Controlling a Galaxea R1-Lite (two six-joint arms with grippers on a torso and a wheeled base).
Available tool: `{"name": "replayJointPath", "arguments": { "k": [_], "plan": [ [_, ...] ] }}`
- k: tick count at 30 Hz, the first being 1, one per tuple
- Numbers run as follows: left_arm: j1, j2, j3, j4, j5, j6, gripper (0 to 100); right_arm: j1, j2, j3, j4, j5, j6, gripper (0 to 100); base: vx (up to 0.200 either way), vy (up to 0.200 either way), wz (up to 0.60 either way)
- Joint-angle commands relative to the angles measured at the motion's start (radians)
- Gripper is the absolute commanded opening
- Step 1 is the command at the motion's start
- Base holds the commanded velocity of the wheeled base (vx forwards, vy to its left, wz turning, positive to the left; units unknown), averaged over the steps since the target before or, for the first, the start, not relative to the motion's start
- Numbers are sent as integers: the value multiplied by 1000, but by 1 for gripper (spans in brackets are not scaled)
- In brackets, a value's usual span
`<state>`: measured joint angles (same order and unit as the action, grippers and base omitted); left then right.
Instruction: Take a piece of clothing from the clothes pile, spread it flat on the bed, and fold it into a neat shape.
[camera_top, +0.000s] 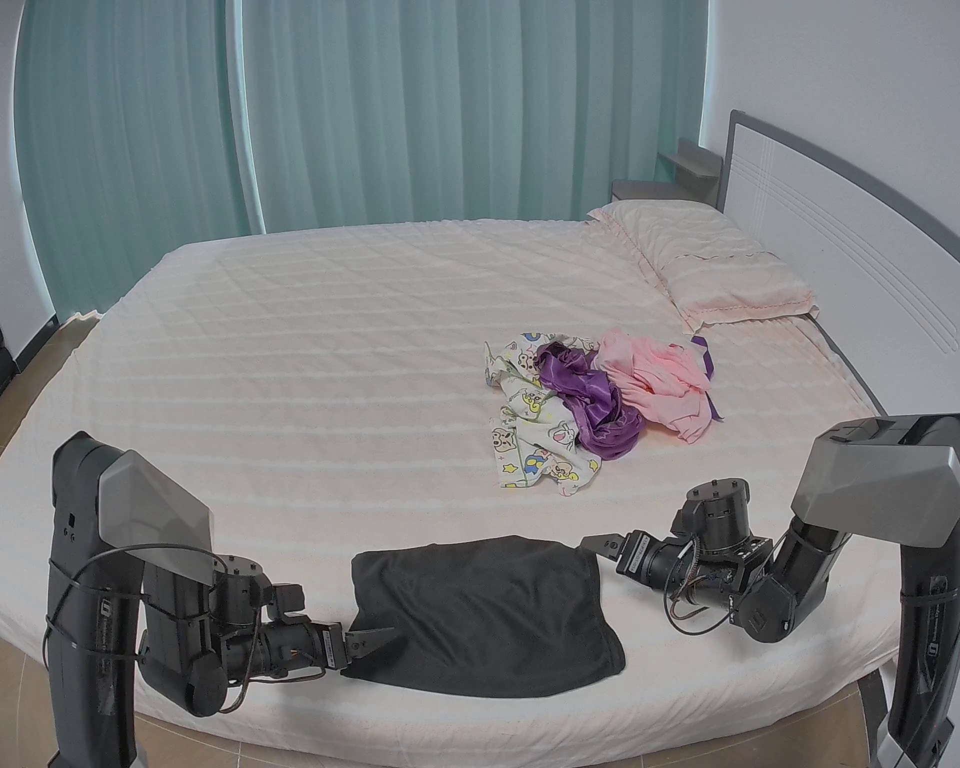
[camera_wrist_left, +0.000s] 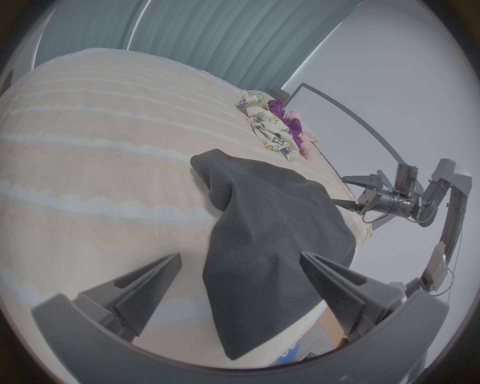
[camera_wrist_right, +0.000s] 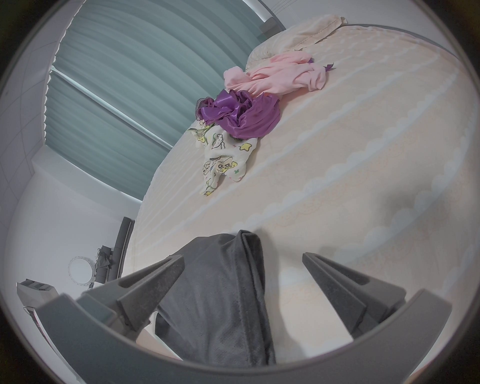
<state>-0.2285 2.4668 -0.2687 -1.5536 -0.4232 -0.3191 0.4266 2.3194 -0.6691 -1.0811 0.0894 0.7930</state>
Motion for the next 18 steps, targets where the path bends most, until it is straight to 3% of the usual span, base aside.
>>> {"name": "replayJointPath", "arguments": {
  "k": [1,2,3,14,18],
  "plan": [
    [-38,58,-40,-17,23,0,100,9,-3,2,0,1,0,100,0,0,0],
    [-38,58,-40,-17,23,0,100,9,-3,2,0,1,0,100,0,0,0],
    [-49,60,-37,-17,24,0,0,12,-2,2,0,0,0,100,0,0,0],
    [-66,-20,102,-17,15,-5,0,3,-2,33,0,-2,-11,100,0,0,0],
    [-91,-55,144,-17,15,-6,0,-6,-9,94,0,9,-112,100,0,0,0]
  ]
}}
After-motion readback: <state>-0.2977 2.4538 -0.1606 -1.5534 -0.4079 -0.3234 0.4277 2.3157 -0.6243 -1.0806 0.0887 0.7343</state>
